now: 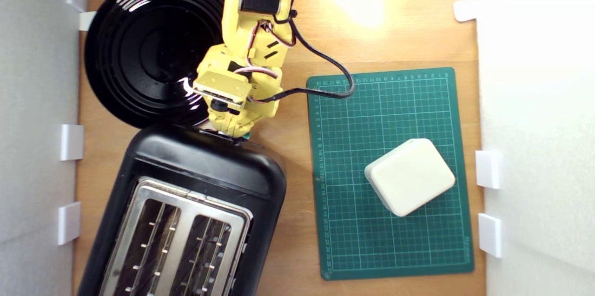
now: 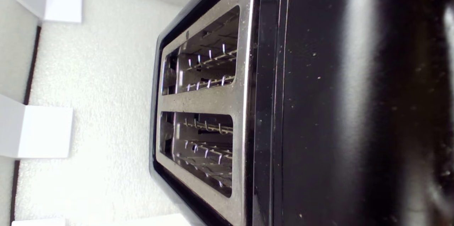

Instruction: Start toaster

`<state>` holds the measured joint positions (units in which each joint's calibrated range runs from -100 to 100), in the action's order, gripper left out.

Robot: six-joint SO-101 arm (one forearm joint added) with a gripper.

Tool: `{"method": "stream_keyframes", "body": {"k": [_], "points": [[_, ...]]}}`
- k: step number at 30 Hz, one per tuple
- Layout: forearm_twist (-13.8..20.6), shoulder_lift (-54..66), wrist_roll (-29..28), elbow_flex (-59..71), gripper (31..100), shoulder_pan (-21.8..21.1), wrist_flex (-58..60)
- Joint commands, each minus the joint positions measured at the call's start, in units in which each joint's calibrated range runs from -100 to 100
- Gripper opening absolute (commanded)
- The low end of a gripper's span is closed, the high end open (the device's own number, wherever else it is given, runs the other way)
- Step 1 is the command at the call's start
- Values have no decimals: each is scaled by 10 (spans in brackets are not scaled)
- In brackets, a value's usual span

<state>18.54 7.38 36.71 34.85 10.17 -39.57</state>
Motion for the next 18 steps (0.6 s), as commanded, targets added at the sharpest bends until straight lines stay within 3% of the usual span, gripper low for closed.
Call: {"method": "stream_keyframes", "body": {"k": [1,18], "points": [[-21,-41,-5,-31,313,-4,-46],[-35,-3,-16,-90,313,-15,-69]]}}
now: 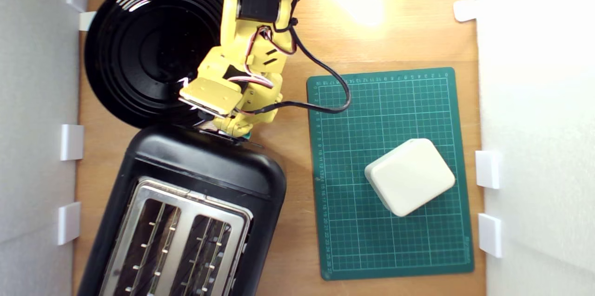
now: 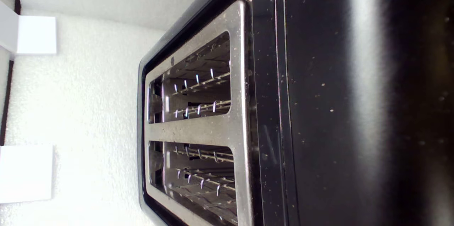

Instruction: Start toaster

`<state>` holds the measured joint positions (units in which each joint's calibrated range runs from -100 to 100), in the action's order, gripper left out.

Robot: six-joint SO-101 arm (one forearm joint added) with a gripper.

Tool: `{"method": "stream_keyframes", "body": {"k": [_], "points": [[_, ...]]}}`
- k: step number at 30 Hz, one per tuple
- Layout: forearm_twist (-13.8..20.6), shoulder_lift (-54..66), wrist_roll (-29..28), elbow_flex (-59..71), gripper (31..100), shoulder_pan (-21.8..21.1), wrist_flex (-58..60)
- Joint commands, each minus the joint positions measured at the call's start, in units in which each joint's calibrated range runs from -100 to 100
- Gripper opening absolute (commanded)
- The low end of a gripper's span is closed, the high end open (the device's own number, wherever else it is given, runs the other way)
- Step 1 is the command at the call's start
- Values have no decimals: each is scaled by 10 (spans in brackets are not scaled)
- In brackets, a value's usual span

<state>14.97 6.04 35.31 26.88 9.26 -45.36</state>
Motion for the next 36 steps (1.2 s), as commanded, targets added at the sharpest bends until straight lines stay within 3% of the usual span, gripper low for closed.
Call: {"method": "stream_keyframes", "body": {"k": [1,8,31,36], "points": [[0,15,-2,-10,313,-12,-11],[-22,50,-5,-12,313,-14,-11],[-32,119,-13,-96,313,-17,-11],[-49,159,-39,-90,313,-25,-11]]}}
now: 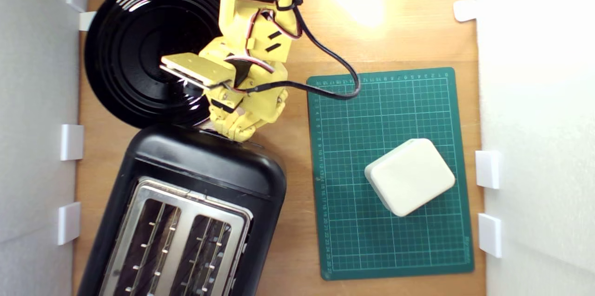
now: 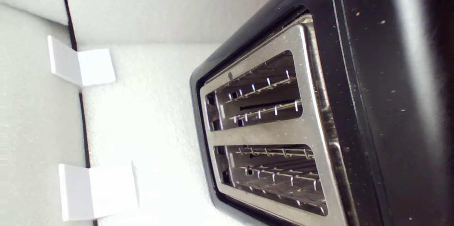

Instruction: Start toaster

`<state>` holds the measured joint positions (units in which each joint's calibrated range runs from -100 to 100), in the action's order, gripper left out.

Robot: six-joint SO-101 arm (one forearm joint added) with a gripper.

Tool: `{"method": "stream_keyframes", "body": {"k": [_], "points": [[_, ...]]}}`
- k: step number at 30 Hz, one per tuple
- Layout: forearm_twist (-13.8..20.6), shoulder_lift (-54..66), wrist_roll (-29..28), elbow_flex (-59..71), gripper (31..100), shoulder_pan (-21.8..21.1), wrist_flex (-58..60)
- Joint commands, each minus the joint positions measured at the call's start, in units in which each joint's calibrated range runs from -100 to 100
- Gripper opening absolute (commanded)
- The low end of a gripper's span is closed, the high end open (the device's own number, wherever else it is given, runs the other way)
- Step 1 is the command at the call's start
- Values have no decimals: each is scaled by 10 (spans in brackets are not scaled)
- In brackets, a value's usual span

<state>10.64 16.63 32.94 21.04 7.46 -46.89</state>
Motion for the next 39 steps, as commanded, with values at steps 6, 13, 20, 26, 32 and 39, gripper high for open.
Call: {"method": "stream_keyframes", "body": {"k": [6,13,20,26,32,39], "points": [[-6,110,-74,-25,313,-32,4],[-6,209,-142,40,313,-56,5],[-6,341,-199,140,313,-102,5],[-5,468,-211,276,313,-131,5],[-5,599,-210,425,313,-144,5],[6,751,-206,602,313,-159,5]]}}
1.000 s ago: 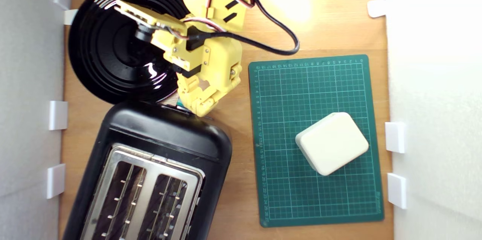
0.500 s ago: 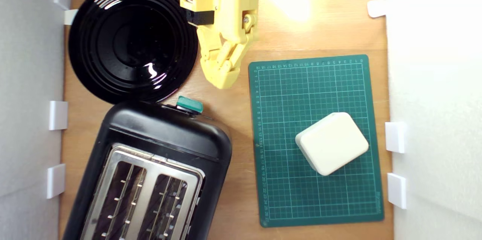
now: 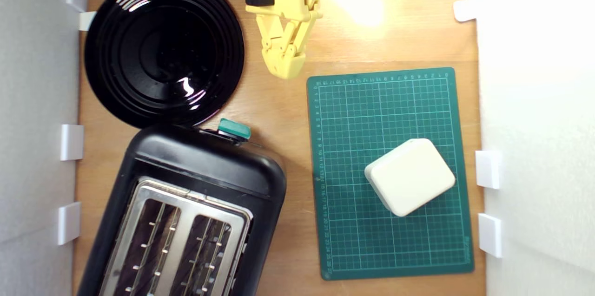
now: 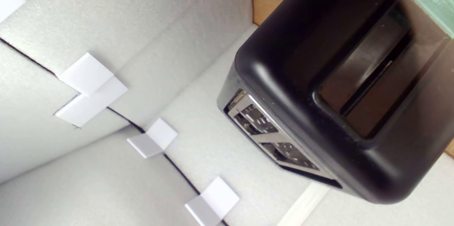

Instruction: Start toaster

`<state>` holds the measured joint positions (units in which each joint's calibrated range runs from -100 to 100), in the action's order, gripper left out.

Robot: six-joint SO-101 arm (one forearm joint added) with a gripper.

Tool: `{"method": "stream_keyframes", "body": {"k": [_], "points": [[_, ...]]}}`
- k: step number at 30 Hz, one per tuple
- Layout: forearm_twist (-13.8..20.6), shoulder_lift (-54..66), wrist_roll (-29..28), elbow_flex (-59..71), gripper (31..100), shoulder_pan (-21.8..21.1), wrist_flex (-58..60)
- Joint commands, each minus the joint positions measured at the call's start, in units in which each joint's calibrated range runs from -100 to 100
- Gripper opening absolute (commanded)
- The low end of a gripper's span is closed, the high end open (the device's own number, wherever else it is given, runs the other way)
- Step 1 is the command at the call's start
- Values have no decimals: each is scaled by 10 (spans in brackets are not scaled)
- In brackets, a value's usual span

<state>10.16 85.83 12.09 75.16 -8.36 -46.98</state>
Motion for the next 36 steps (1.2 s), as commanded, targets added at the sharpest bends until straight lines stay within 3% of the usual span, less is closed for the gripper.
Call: {"method": "stream_keyframes", "body": {"k": [1,14,19,23,27,36], "points": [[11,70,2,81,313,-1,6],[0,136,10,241,313,-1,7],[0,136,11,247,313,-1,5],[-23,136,15,247,313,-2,-25],[-23,137,10,247,313,-24,-67],[-23,137,10,247,313,-26,-89]]}}
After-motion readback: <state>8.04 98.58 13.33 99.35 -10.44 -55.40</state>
